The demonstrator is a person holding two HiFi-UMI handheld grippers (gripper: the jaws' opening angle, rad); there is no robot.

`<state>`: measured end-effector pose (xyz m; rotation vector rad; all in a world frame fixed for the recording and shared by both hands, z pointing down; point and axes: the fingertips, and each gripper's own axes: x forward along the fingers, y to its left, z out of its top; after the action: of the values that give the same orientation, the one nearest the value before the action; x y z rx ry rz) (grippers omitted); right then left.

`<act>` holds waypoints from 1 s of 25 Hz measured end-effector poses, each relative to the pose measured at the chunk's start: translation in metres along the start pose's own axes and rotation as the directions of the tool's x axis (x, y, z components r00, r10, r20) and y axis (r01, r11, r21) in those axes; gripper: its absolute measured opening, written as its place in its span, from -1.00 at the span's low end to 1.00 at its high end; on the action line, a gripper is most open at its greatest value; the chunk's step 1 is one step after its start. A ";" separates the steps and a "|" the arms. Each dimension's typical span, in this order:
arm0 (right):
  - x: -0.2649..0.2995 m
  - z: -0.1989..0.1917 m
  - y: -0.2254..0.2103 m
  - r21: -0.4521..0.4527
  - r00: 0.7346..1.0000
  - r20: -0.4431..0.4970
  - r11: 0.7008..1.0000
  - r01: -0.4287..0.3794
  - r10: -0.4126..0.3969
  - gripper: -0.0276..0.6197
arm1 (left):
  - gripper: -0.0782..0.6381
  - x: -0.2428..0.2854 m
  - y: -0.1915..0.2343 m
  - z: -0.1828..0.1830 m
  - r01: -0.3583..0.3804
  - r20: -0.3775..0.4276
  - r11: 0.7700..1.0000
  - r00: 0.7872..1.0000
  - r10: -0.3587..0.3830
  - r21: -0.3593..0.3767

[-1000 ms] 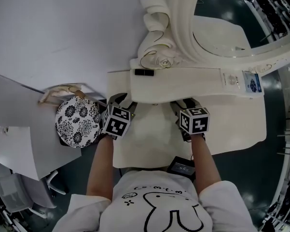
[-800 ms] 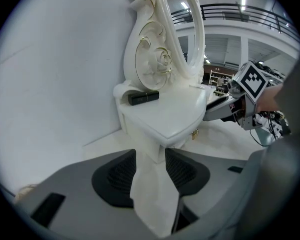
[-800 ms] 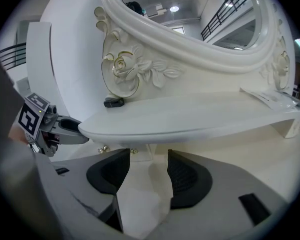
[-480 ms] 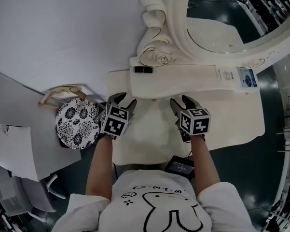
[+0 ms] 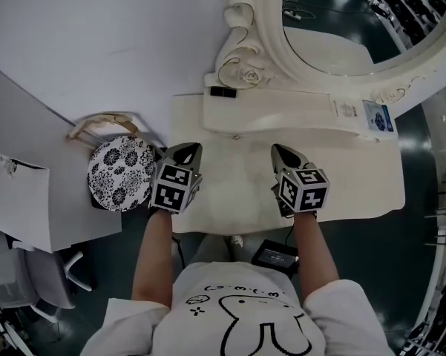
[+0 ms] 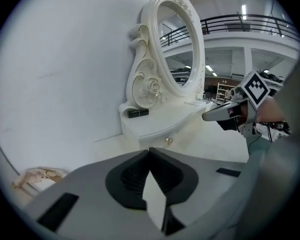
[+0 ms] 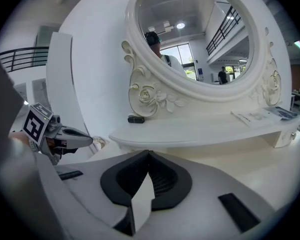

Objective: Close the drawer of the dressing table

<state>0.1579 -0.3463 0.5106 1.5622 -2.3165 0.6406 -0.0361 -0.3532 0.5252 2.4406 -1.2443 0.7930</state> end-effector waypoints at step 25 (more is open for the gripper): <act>-0.142 0.070 0.094 -0.230 0.944 0.278 0.966 -0.116 0.180 -0.95 | -0.75 -0.162 -0.054 0.068 -0.107 0.399 0.993 0.910 0.116 -0.046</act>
<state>0.1263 -0.2376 0.3652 1.4805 -2.6399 0.1875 -0.0464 -0.2492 0.3743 2.6163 -1.5343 0.3007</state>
